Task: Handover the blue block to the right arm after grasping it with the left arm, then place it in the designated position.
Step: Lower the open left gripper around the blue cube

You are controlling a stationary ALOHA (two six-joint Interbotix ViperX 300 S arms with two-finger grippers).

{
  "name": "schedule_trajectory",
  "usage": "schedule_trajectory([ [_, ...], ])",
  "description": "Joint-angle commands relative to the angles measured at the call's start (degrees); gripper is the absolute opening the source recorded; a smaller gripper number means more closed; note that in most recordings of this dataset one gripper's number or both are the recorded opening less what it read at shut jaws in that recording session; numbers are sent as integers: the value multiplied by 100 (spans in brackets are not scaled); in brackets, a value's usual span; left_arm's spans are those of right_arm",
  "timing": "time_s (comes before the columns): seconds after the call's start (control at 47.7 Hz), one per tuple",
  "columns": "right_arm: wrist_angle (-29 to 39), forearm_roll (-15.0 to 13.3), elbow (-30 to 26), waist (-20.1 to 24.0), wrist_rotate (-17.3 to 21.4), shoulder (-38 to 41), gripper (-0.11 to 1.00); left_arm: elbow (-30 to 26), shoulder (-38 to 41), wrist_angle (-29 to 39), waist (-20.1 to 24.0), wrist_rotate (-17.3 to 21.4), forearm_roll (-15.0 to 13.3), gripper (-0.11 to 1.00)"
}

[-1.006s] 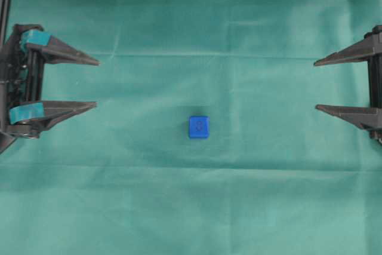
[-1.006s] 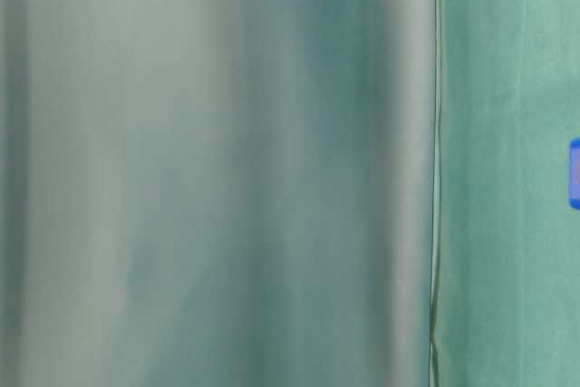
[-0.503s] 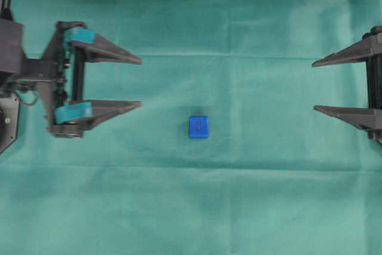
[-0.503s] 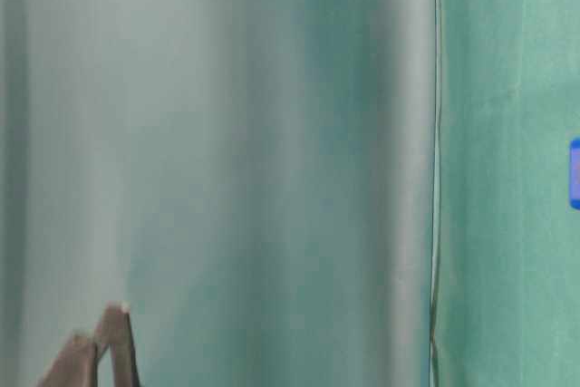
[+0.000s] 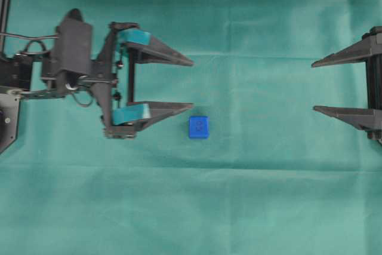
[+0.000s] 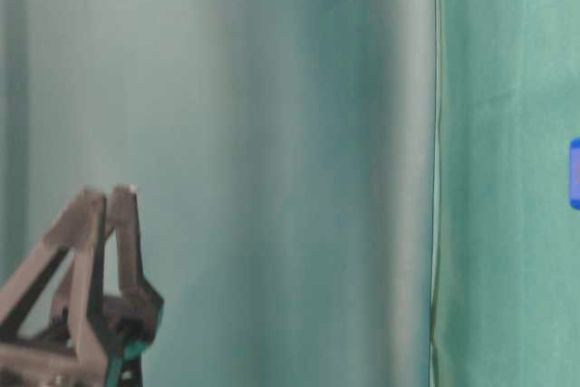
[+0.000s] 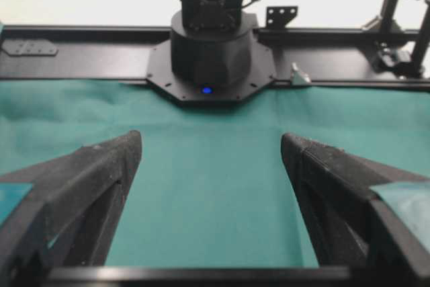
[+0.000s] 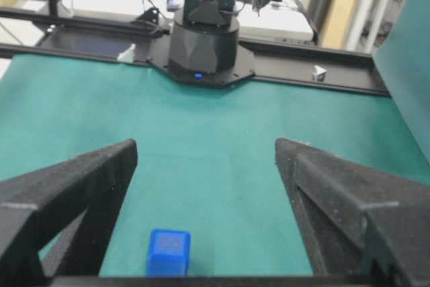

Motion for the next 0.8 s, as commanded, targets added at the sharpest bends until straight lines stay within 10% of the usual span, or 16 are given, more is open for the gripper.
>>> schedule_trajectory([
  [0.0,-44,-9,-132,0,0,35,94,-281,53,53,-9,18,-9,100],
  [0.419,-35,-9,-132,0,0,35,94,-431,158,369,0,-53,-9,100],
  [0.775,-26,-9,-123,0,-9,70,94,-1283,466,2461,0,-114,-9,100],
])
